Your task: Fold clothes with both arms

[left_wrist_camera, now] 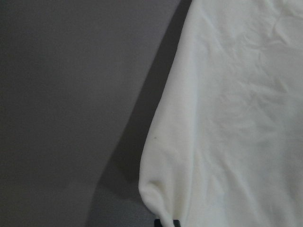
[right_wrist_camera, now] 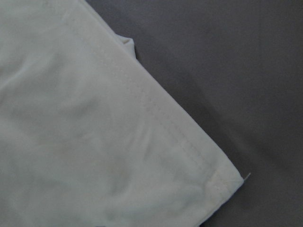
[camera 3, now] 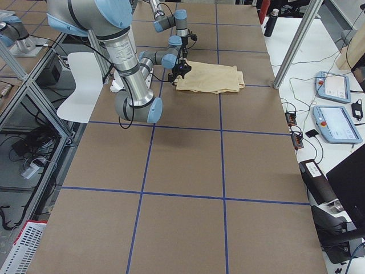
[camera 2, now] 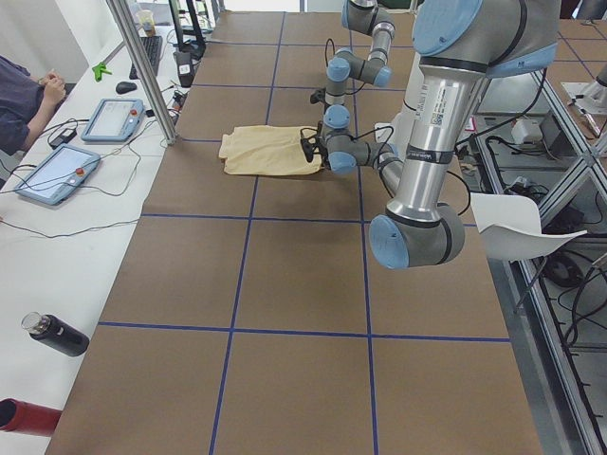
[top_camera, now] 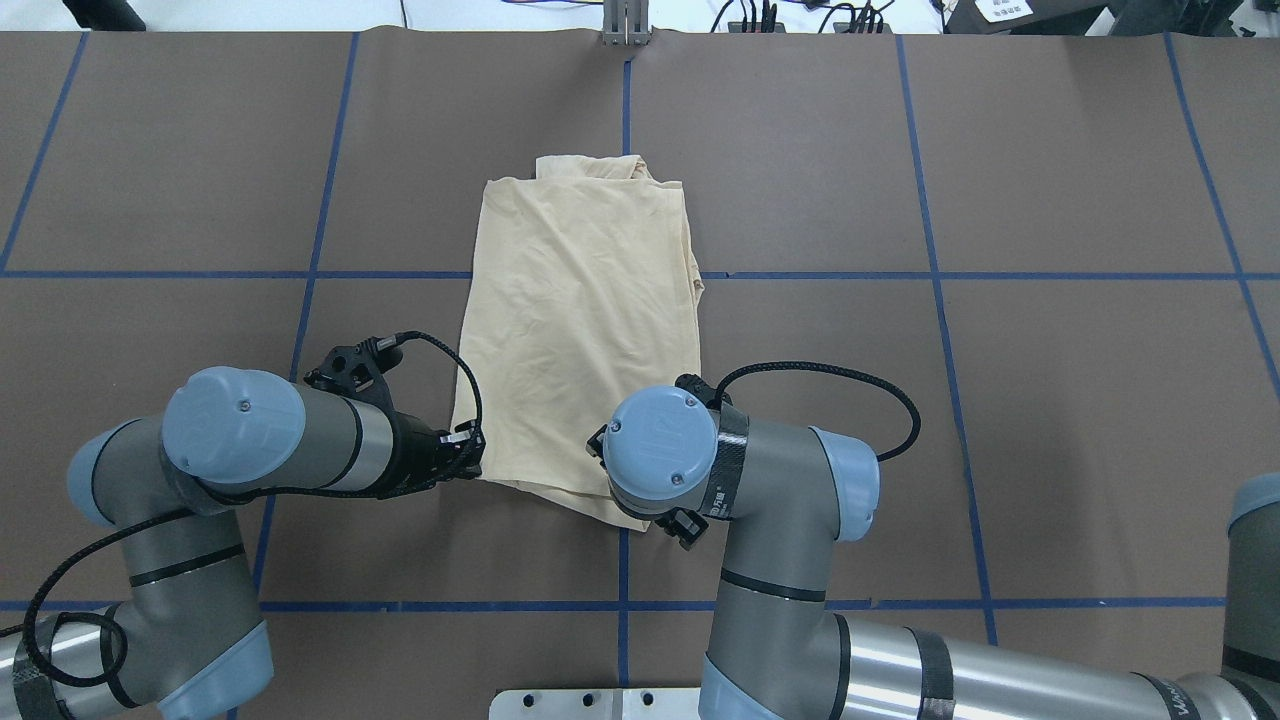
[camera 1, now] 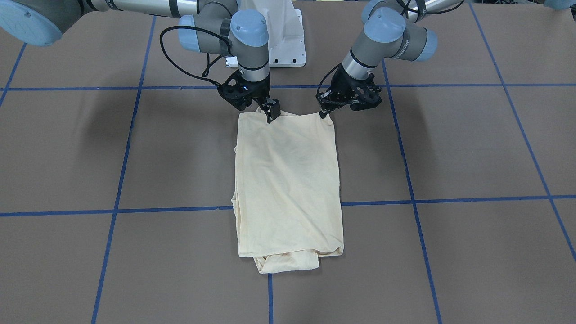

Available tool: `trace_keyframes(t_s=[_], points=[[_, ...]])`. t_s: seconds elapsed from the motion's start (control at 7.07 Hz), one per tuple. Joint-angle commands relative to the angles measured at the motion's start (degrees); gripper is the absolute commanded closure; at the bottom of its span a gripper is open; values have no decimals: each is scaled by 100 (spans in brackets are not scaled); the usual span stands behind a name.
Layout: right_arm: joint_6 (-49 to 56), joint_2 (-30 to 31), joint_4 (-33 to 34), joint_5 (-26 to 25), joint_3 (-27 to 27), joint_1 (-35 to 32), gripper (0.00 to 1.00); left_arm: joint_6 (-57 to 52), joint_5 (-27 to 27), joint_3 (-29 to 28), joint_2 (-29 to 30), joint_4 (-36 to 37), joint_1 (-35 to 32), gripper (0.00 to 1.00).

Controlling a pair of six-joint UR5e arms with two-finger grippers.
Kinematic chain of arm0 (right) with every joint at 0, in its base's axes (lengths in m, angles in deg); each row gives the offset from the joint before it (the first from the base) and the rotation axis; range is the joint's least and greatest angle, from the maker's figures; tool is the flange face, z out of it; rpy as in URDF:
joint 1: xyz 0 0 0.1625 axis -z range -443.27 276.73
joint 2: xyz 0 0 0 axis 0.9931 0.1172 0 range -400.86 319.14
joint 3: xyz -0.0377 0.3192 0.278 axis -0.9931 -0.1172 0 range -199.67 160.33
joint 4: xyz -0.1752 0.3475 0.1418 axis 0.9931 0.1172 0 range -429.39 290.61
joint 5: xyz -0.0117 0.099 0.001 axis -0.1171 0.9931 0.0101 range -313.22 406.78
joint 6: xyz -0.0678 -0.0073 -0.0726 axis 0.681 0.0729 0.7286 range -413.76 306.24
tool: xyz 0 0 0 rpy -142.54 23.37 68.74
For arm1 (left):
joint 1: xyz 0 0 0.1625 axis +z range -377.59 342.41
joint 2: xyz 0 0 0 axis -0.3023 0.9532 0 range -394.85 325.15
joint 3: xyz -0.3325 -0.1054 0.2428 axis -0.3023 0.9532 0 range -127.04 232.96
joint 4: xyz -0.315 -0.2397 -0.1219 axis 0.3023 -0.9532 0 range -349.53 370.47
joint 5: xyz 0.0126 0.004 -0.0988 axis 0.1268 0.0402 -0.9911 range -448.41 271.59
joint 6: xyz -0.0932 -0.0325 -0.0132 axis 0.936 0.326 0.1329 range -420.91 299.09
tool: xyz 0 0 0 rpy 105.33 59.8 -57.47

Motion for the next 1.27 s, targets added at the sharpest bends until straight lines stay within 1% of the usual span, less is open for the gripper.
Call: trace_keyframes(t_s=[0.0, 0.85, 0.99, 1.13], points=[[5, 8, -14, -9, -16, 4, 26, 0, 3, 6, -3, 0, 9, 100], [14, -36, -31, -9, -77, 4, 26, 70, 3, 6, 15, -9, 9, 100], [5, -36, -14, -9, -77, 4, 29, 70, 3, 6, 15, 0, 9, 100], [5, -36, -5, 0, -77, 4, 55, 79, 3, 6, 6, 0, 9, 100]])
